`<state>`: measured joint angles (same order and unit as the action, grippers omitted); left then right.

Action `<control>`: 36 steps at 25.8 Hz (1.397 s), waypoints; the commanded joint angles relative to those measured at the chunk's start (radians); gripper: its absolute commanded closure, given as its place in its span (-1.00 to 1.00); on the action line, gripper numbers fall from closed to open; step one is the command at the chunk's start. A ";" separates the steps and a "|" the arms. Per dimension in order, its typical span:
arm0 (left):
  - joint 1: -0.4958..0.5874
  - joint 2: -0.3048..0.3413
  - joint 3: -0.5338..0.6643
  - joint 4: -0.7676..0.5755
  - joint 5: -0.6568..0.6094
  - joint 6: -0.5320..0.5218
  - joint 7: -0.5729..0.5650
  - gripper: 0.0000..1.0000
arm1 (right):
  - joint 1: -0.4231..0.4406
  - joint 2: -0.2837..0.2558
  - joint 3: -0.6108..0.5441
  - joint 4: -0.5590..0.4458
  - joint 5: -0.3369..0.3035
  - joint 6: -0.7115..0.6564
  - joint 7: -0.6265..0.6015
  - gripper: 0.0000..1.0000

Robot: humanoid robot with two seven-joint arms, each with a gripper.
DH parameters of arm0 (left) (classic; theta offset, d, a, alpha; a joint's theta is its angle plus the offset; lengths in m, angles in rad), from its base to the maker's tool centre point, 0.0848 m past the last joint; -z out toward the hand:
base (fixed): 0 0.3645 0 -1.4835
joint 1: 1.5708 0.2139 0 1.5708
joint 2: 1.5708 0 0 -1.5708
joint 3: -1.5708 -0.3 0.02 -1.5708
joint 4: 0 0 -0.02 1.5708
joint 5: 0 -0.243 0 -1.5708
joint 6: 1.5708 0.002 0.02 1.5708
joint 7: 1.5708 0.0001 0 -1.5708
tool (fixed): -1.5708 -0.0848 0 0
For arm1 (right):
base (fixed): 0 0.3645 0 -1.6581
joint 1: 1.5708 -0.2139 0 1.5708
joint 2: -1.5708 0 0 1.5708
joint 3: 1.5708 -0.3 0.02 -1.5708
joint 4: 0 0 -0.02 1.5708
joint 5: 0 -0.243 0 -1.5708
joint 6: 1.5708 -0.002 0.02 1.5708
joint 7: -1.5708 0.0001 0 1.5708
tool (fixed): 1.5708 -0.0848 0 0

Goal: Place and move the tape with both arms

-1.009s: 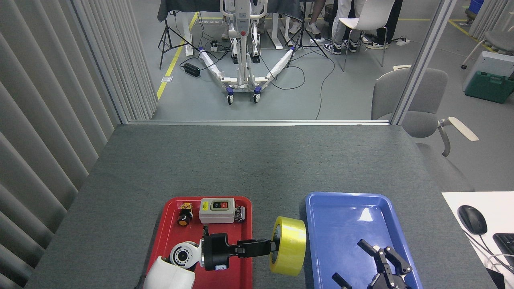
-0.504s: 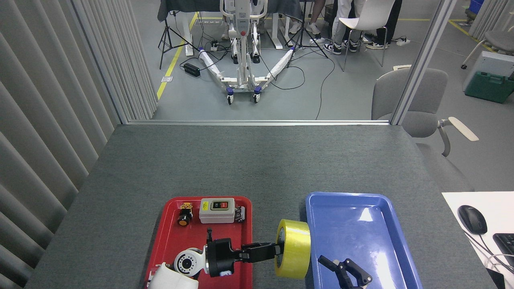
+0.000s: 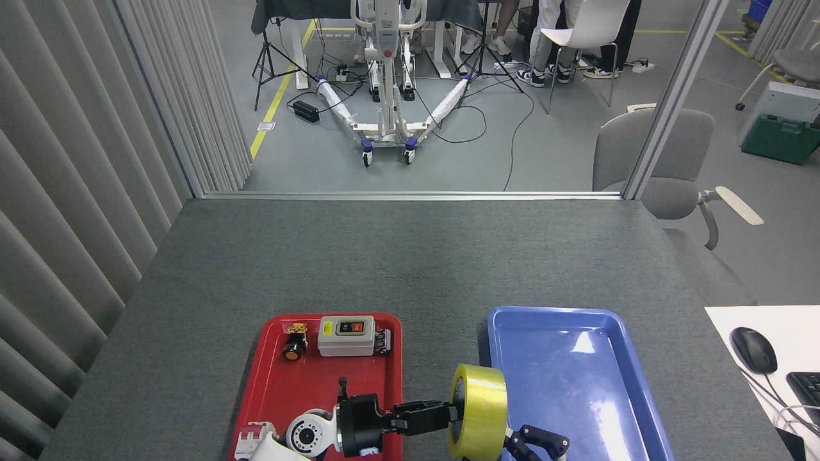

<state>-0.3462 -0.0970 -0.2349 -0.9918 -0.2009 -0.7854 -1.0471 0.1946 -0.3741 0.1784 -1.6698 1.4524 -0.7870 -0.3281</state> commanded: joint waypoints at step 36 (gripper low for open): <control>0.294 0.164 0.187 -0.541 -1.071 0.474 0.719 0.53 | -0.254 -0.003 -0.105 -0.019 -0.076 0.474 1.322 1.00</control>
<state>-0.0869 0.0729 -0.0059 -1.4756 -1.0732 -0.4119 -0.3635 -0.0115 -0.3874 0.0312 -1.6914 1.3933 -0.3640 0.8375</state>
